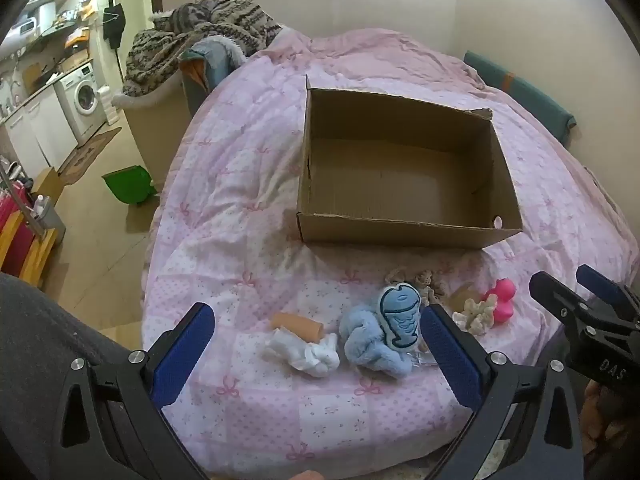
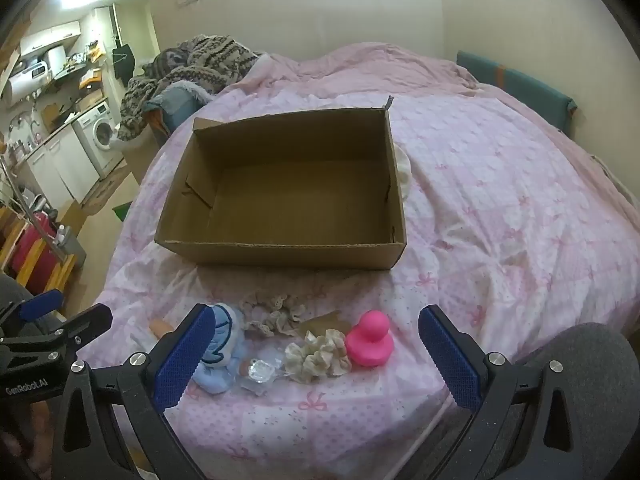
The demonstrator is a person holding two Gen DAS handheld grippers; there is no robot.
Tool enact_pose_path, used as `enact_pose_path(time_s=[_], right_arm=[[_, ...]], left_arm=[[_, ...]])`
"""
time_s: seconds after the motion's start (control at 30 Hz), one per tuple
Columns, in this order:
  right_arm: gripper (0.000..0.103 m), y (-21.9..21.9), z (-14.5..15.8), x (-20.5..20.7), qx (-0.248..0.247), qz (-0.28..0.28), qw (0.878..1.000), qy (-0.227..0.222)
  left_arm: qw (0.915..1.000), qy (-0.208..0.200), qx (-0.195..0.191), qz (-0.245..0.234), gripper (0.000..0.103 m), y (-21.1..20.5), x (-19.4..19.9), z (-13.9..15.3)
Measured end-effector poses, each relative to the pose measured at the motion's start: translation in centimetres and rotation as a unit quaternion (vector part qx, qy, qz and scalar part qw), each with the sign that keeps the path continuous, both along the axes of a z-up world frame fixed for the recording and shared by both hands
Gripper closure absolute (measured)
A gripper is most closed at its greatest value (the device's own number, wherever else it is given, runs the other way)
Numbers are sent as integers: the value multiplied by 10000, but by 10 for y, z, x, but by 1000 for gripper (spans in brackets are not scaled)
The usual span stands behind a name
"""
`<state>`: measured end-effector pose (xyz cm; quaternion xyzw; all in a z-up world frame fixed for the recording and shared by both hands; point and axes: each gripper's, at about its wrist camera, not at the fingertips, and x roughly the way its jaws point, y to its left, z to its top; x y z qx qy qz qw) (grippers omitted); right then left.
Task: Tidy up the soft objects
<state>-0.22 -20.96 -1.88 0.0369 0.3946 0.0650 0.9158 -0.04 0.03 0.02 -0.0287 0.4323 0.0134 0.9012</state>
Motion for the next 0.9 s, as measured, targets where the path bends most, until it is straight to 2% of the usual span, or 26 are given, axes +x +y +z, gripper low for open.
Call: enact_pose_path(time_s=[0.33,0.37,0.9], right_arm=[[0,1,-1,1,-9,34,10000,73],[0,1,-2,1,-14,24,10000,77],[0,1,-3,0,-21,51,10000,63]], left_arm=[[10000,-27,-19,5,0,3,-2,10],[9999,-52,83,-43,0,-5,-3,5],[10000,-45,57,-53,0,-3,-2,5]])
